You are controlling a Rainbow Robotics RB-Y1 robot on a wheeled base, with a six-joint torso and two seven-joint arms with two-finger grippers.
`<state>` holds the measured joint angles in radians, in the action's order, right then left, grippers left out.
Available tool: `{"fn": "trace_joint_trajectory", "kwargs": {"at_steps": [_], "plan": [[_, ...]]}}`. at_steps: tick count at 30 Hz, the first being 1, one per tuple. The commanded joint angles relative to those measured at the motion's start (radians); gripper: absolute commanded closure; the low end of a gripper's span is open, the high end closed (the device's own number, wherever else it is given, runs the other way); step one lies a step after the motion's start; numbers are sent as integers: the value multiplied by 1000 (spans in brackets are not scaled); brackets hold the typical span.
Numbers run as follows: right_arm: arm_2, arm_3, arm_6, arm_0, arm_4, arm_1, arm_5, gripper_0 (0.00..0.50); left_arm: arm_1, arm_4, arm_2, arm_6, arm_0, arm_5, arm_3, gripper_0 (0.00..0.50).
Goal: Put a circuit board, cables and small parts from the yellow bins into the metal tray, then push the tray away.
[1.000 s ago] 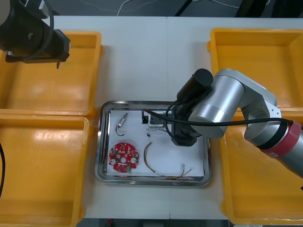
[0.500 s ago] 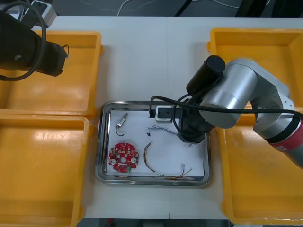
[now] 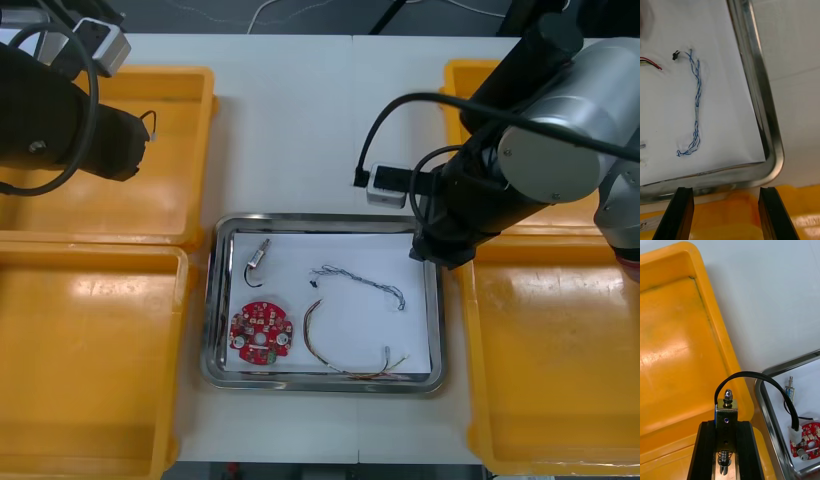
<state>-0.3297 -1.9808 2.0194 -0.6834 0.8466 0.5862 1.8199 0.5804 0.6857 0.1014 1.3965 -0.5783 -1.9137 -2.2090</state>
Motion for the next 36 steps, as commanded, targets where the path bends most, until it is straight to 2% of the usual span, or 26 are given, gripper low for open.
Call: {"fn": "trace_joint_trajectory", "kwargs": {"at_steps": [1,11,14,17,21,29,36], "plan": [[115,-65,-133,5,16,37,73,0,10,12,-60,-182,37,-6,-89,500],[247,-72,-369,5,25,89,100,0,13,11,-249,-444,38,-6,-158,500],[281,-70,-455,7,26,104,100,0,24,5,-335,-564,38,-6,-167,500],[301,-72,-525,18,29,123,100,0,32,-25,-413,-626,38,-6,-167,500],[325,-72,-614,39,29,146,100,0,32,-95,-511,-652,38,-6,-164,500],[420,-110,-740,127,39,185,100,0,33,-183,-640,-685,38,-1,-135,500],[506,-182,-844,229,49,211,100,0,21,-268,-721,-703,38,148,-40,500]]}}
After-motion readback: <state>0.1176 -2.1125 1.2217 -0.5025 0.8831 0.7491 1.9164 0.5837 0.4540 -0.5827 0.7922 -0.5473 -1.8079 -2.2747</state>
